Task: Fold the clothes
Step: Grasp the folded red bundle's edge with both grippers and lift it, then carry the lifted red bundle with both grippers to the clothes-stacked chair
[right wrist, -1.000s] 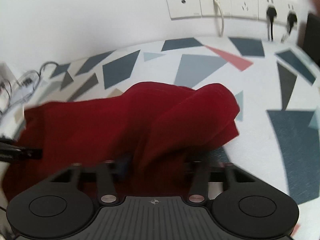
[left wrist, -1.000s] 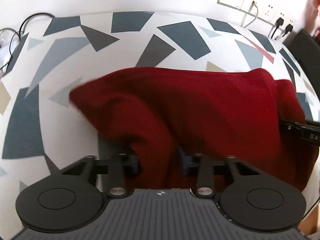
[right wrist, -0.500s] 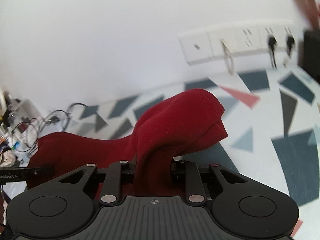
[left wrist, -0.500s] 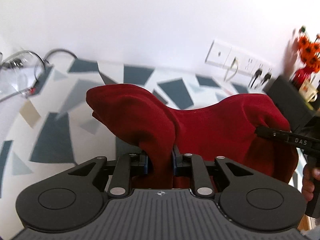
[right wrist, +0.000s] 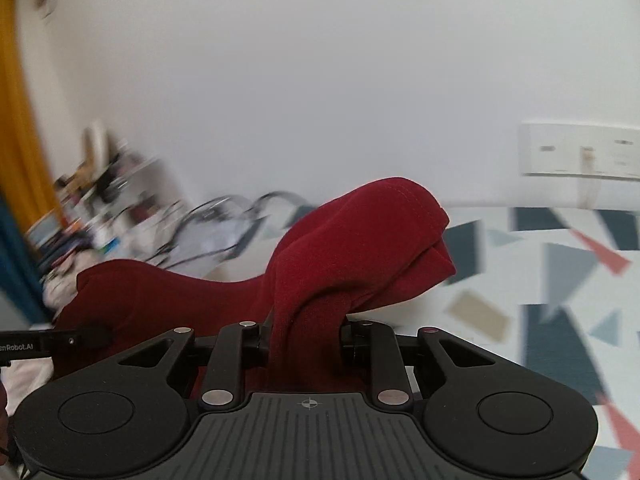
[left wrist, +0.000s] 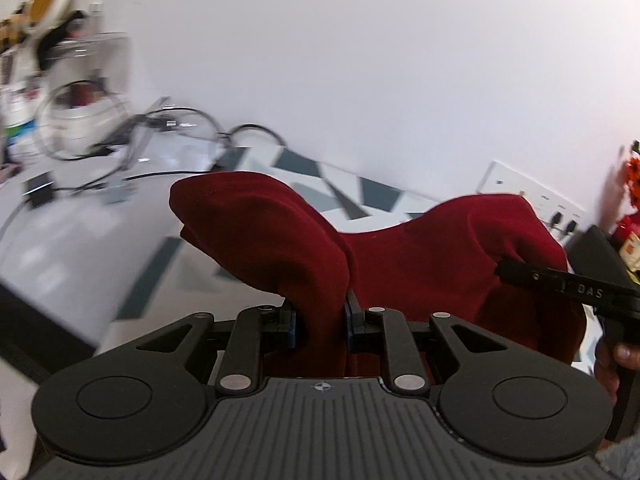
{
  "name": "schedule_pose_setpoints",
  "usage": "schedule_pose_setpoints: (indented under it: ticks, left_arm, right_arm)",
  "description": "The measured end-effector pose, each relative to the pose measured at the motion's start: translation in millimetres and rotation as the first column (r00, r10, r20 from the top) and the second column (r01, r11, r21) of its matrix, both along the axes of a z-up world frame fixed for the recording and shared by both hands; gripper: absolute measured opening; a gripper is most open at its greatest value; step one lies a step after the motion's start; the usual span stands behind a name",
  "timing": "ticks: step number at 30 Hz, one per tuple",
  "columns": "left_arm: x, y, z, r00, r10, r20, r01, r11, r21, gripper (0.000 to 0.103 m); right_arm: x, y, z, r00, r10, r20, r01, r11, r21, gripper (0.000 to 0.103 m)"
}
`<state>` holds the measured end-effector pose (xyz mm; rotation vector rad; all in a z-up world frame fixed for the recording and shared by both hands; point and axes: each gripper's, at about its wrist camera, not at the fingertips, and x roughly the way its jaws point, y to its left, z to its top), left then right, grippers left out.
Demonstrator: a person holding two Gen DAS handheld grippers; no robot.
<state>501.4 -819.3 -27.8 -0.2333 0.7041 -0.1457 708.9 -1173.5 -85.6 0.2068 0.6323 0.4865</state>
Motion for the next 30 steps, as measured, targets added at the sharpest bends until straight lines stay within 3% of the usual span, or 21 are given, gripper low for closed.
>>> schedule_pose_setpoints:
  ticks: [4,7,10,15,18,21,25,28,30]
  left_arm:
    - [-32,24,-4,0.99,0.139,-0.029,-0.139,0.99,-0.016,0.021]
    - [-56,34,-10,0.96,0.274,-0.053,-0.275,0.961,-0.02,0.021]
    - [-83,44,-9,0.904,0.42,-0.074,-0.424,0.905,-0.044,0.021]
    - [-127,61,-1,0.808,0.584,-0.081,-0.588,0.808,-0.045,0.021]
    - [-171,81,4,0.722,0.686,-0.089,-0.692,0.718,-0.076,0.021]
    - [-216,92,9,0.641,0.763,-0.08,-0.767,0.639,-0.053,0.021]
    - [-276,113,12,0.553,0.831,-0.066,-0.833,0.55,-0.056,0.021]
    - [-325,133,13,0.513,0.857,-0.048,-0.858,0.511,-0.048,0.021]
    - [-361,150,15,0.485,0.874,-0.037,-0.874,0.484,-0.047,0.021]
  right_arm:
    - [5,47,-1,0.987,0.158,-0.017,-0.158,0.987,0.004,0.021]
    - [12,84,-1,0.953,0.3,-0.033,-0.3,0.954,0.006,0.021]
    - [20,118,3,0.902,0.431,-0.043,-0.43,0.903,0.011,0.021]
    - [20,171,9,0.782,0.621,-0.055,-0.619,0.784,0.052,0.021]
    - [9,207,13,0.693,0.714,-0.098,-0.707,0.7,0.1,0.021]
    - [-19,249,16,0.599,0.794,-0.106,-0.79,0.608,0.086,0.021]
    - [-67,303,24,0.49,0.864,-0.118,-0.862,0.5,0.085,0.021]
    - [-116,343,30,0.429,0.897,-0.107,-0.897,0.437,0.064,0.021]
    - [-154,365,34,0.404,0.908,-0.108,-0.909,0.412,0.06,0.021]
